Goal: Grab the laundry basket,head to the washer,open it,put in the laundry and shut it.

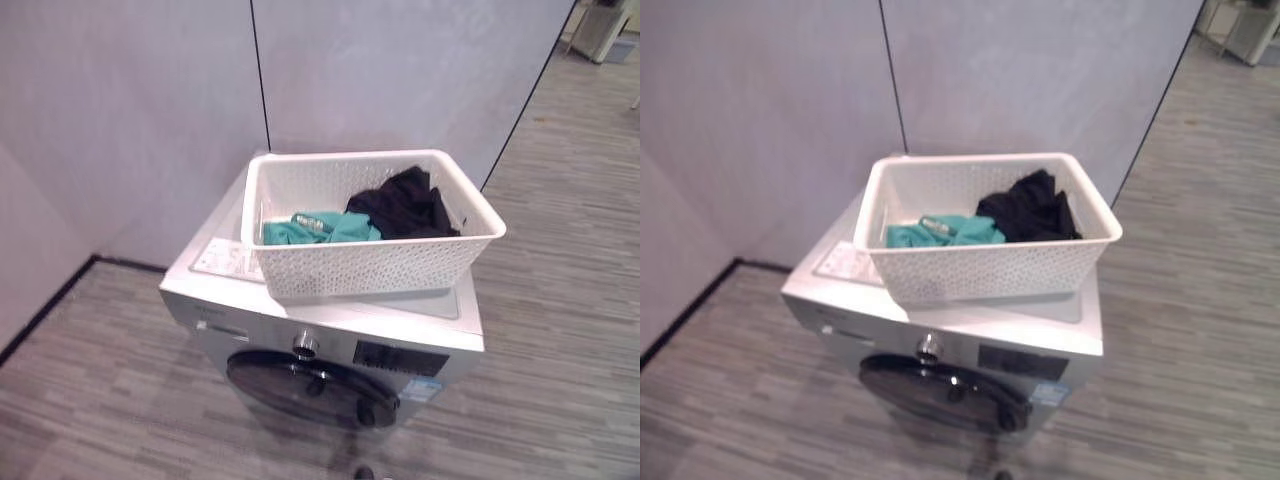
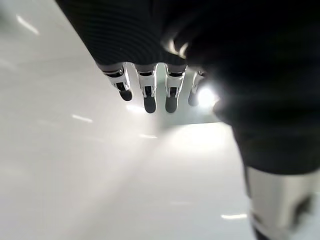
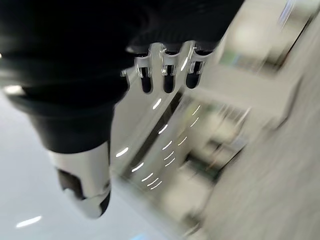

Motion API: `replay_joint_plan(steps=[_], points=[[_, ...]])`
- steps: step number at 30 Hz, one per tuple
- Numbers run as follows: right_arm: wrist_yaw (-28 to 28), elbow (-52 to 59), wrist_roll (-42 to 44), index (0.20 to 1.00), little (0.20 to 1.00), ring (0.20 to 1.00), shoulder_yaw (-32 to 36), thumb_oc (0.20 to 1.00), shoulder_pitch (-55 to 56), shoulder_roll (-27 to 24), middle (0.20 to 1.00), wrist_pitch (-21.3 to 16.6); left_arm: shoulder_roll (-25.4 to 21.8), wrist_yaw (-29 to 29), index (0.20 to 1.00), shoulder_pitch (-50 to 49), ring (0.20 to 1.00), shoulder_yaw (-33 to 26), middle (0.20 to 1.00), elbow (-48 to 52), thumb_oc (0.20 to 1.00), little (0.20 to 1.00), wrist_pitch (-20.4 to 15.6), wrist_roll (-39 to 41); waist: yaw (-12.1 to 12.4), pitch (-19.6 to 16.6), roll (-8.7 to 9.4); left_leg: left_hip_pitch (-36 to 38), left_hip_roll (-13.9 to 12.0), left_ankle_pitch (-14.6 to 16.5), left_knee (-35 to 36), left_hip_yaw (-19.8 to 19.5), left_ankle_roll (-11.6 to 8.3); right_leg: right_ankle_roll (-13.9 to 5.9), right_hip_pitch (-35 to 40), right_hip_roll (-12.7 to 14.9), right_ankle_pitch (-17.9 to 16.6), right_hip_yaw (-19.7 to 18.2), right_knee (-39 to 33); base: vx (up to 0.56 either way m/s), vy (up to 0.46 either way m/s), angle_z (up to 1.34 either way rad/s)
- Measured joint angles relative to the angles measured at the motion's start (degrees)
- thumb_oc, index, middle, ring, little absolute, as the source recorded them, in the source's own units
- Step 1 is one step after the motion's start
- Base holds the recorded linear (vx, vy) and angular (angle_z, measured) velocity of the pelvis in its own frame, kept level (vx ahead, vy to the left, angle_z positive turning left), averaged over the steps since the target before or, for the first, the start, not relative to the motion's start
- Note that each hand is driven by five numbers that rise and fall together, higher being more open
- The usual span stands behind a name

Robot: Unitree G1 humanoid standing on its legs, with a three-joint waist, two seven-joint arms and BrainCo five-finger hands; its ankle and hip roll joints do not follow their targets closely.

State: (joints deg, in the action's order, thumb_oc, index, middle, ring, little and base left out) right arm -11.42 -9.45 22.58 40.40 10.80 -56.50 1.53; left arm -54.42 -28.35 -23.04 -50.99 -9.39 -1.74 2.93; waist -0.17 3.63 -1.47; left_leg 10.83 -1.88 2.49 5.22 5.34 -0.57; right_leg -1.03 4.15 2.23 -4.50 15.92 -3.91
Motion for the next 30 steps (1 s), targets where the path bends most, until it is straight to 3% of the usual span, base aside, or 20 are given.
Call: replay_joint_plan(steps=[3, 5, 7, 8, 11, 12, 14, 16, 17, 18, 20, 21, 23, 24, 25, 26, 27, 28, 29, 30], points=[[-1.8, -1.8, -3.1, 1.000, 1.000, 1.000, 0.9, 1.000, 6.2, 15.6, 1.000, 0.9, 17.5, 0.7, 1.000, -2.1, 1.000, -0.3, 1.000, -3.8, 1.000, 1.000, 1.8, -0.8, 0.8, -0.5, -0.01, -0.2, 0.1, 0.6, -0.2, -0.2, 0.15, -0.30, -0.2, 0.3, 0.6, 0.0, 0.7, -0.09, 0.028, 0.05], [-1.4, -1.5, -4.1, 1.000, 1.000, 1.000, -3.9, 1.000, 10.2, 24.5, 1.000, 1.1, 25.8, 2.5, 1.000, -4.1, 1.000, 5.3, 1.000, -4.6, 1.000, 1.000, 1.7, -0.5, 1.6, -0.4, 0.13, -1.8, 0.4, 0.6, -1.1, -0.9, 0.17, -0.39, -2.2, 0.9, 1.7, 0.4, 2.3, -0.21, 0.029, 0.15], [1.0, -0.2, -2.8, 1.000, 1.000, 1.000, -10.6, 1.000, 12.1, 33.8, 1.000, 2.3, 36.0, 6.1, 1.000, -3.6, 1.000, 13.2, 1.000, -12.2, 1.000, 1.000, 1.2, 6.5, 2.2, 0.8, 0.13, -4.1, 1.1, 0.4, -2.9, -1.5, 0.23, -0.30, -5.2, 2.0, 1.8, 0.4, 4.9, -0.19, -0.003, 0.06], [1.9, -0.2, -2.3, 1.000, 1.000, 1.000, -12.7, 1.000, 12.0, 34.2, 1.000, 3.5, 37.0, 7.3, 1.000, -2.5, 1.000, 15.7, 1.000, -15.9, 1.000, 1.000, 2.6, 8.9, 2.3, 1.5, -0.31, -4.1, 1.2, 0.2, -3.2, -1.4, 0.29, -0.40, -5.0, 2.2, 1.7, 0.2, 5.2, -0.30, -0.056, 0.01], [2.5, -3.0, -0.9, 1.000, 1.000, 1.000, -19.3, 1.000, 7.5, 38.9, 1.000, 2.2, 38.0, 8.7, 1.000, 0.4, 1.000, 26.1, 1.000, -27.5, 1.000, 1.000, 0.7, 15.4, 2.6, 3.7, 0.80, -7.9, 1.3, -0.3, -6.4, -0.2, 0.58, -1.21, -9.2, 2.6, 1.4, -2.4, 8.4, -0.31, -0.135, -0.18], [2.2, -3.3, -0.9, 1.000, 1.000, 1.000, -22.4, 1.000, 5.6, 40.1, 1.000, 1.9, 38.1, 9.1, 1.000, 3.7, 1.000, 30.7, 1.000, -33.3, 1.000, 1.000, 0.9, 17.1, 2.5, 4.8, 0.61, -10.0, 1.1, 0.0, -8.1, 0.1, 1.08, -2.72, -11.5, 2.5, 2.0, -4.7, 10.8, -0.20, -0.118, -0.04], [1.6, -3.4, -0.8, 1.000, 1.000, 1.000, -29.6, 1.000, 1.9, 40.8, 1.000, 1.3, 41.4, 9.7, 1.000, 13.4, 1.000, 35.7, 1.000, -41.2, 1.000, 1.000, 1.0, 18.9, 2.1, 7.7, -0.04, -14.8, 0.3, -0.9, -10.8, -1.4, 1.86, -3.64, -17.0, 2.4, 7.8, -15.4, 22.3, -0.25, -0.251, 0.37], [1.5, -3.1, -0.6, 1.000, 1.000, 1.000, -31.8, 1.000, 0.5, 41.6, 1.000, 0.7, 43.4, 10.1, 1.000, 16.1, 1.000, 37.2, 1.000, -42.4, 1.000, 1.000, -0.6, 19.8, 2.7, 8.5, 0.58, -16.1, 0.0, -2.8, -11.8, -2.0, 1.32, -3.08, -15.2, 6.1, 11.0, -15.5, 26.0, -0.23, -0.305, 0.35], [1.9, -2.6, 0.4, 1.000, 1.000, 1.000, -36.1, 1.000, -0.5, 40.0, 1.000, -0.7, 43.3, 10.6, 1.000, 17.6, 1.000, 40.6, 1.000, -45.0, 1.000, 1.000, -0.4, 20.5, 2.7, 8.9, 0.13, -16.7, -1.1, -2.8, -12.4, -2.9, 1.28, -3.91, -11.4, 9.2, 13.6, -14.2, 27.9, -0.25, -0.461, 0.21], [2.1, 0.1, 1.2, 1.000, 1.000, 1.000, -39.2, 1.000, -2.2, 39.3, 1.000, -0.7, 43.4, 11.1, 1.000, 17.9, 1.000, 43.8, 1.000, -45.9, 1.000, 1.000, -0.2, 20.9, 3.7, 9.0, 0.59, -17.7, -2.8, -4.5, -12.7, -3.5, -1.19, -6.15, -5.6, 11.9, 15.0, -12.1, 25.6, -0.32, -0.612, 0.09], [2.8, 1.9, 1.1, 1.000, 1.000, 1.000, -42.8, 1.000, -4.2, 37.8, 1.000, -0.7, 42.8, 11.3, 1.000, 16.8, 1.000, 47.3, 1.000, -44.4, 1.000, 1.000, -0.1, 20.7, 5.9, 8.7, 2.04, -17.9, -4.8, -6.2, -11.7, -3.4, -3.88, -8.20, 0.1, 12.2, 15.9, -8.7, 15.3, -0.27, -0.531, -0.29], [2.9, 2.6, 0.5, 1.000, 1.000, 1.000, -44.4, 1.000, -5.7, 35.2, 1.000, -0.5, 44.0, 11.6, 1.000, 16.2, 1.000, 47.9, 1.000, -43.1, 1.000, 1.000, 0.5, 20.7, 5.8, 9.2, 0.08, -17.9, -7.9, -8.2, -10.7, -4.0, -5.26, -9.13, 1.4, 8.6, 13.9, -7.4, 11.9, -0.17, -0.364, -0.25], [2.8, 6.5, -2.1, 1.000, 1.000, 1.000, -46.6, 1.000, -5.7, 31.0, 1.000, -0.5, 44.4, 11.8, 1.000, 15.2, 1.000, 48.1, 1.000, -40.3, 1.000, 1.000, 0.7, 20.8, 6.6, 9.4, 0.39, -18.7, -12.5, -16.7, -8.8, -4.9, -2.99, -4.73, 1.0, 3.8, 13.4, -6.4, 11.2, -0.27, -0.468, 0.01], [2.7, 6.6, -2.9, 1.000, 1.000, 1.000, -46.1, 1.000, -6.0, 31.5, 1.000, -0.7, 44.4, 11.9, 1.000, 14.6, 1.000, 47.9, 1.000, -40.1, 1.000, 1.000, 0.7, 20.9, 6.9, 8.7, 2.32, -19.0, -12.2, -19.0, -9.0, -4.8, -2.86, -3.07, 0.9, 2.2, 12.9, -5.6, 10.9, -0.35, -0.540, 0.21], [2.5, 6.8, -3.3, 1.000, 1.000, 1.000, -46.5, 1.000, -5.4, 30.0, 1.000, -0.9, 45.0, 11.5, 1.000, 14.6, 1.000, 47.9, 1.000, -41.0, 1.000, 1.000, 0.6, 21.5, 6.3, 7.5, 1.17, -21.1, -13.3, -21.9, -9.3, -4.1, -0.09, -1.71, -0.4, -1.1, 13.1, -5.6, 10.8, -0.25, -0.324, 0.65], [2.1, 8.8, -4.3, 1.000, 1.000, 1.000, -47.2, 1.000, -4.1, 26.8, 1.000, -1.2, 45.7, 11.3, 1.000, 14.5, 1.000, 48.2, 1.000, -39.1, 1.000, 1.000, 0.6, 21.7, 5.3, 6.7, -0.07, -23.0, -16.2, -22.7, -7.2, -2.7, -0.37, 0.70, -2.5, -4.1, 13.4, -4.7, 12.1, -0.23, -0.246, 0.70], [2.1, 9.2, -5.5, 1.000, 1.000, 1.000, -47.7, 1.000, -4.4, 24.7, 1.000, -1.2, 45.8, 11.3, 1.000, 14.7, 1.000, 49.5, 1.000, -36.8, 1.000, 1.000, 0.4, 21.8, 5.8, 7.1, -1.09, -22.8, -17.9, -19.0, -5.4, -3.1, -1.46, 2.71, -5.7, -6.4, 14.5, -4.0, 15.7, -0.19, -0.220, 0.48], [2.3, 9.2, -6.7, 1.000, 1.000, 1.000, -49.2, 1.000, -4.8, 23.9, 1.000, -1.1, 45.5, 11.3, 1.000, 15.3, 1.000, 49.9, 1.000, -36.1, 1.000, 1.000, 0.4, 21.7, 6.0, 7.3, -0.61, -22.3, -17.7, -9.5, -3.9, -3.2, -1.17, 4.26, -8.2, -7.0, 14.9, -3.0, 17.9, -0.13, -0.150, 0.31], [3.1, 9.5, -7.9, 1.000, 1.000, 1.000, -51.5, 1.000, -5.1, 24.3, 1.000, -1.0, 44.0, 11.2, 1.000, 17.3, 1.000, 49.3, 1.000, -36.3, 1.000, 1.000, 0.5, 21.7, 5.7, 8.5, 2.59, -22.6, -16.4, -4.3, -2.7, -1.5, -2.57, 5.96, -9.5, -4.8, 14.0, -1.6, 17.6, -0.10, -0.108, 0.34], [4.3, 9.7, -8.5, 1.000, 1.000, 1.000, -53.6, 1.000, -5.4, 24.8, 1.000, -0.8, 42.4, 11.2, 1.000, 18.7, 1.000, 49.3, 1.000, -36.2, 1.000, 1.000, 0.5, 21.7, 6.0, 9.4, 6.06, -21.9, -13.9, -5.5, -3.1, -1.5, -4.11, 6.72, -10.1, -2.3, 12.7, -1.5, 16.8, -0.06, -0.065, 0.41]])
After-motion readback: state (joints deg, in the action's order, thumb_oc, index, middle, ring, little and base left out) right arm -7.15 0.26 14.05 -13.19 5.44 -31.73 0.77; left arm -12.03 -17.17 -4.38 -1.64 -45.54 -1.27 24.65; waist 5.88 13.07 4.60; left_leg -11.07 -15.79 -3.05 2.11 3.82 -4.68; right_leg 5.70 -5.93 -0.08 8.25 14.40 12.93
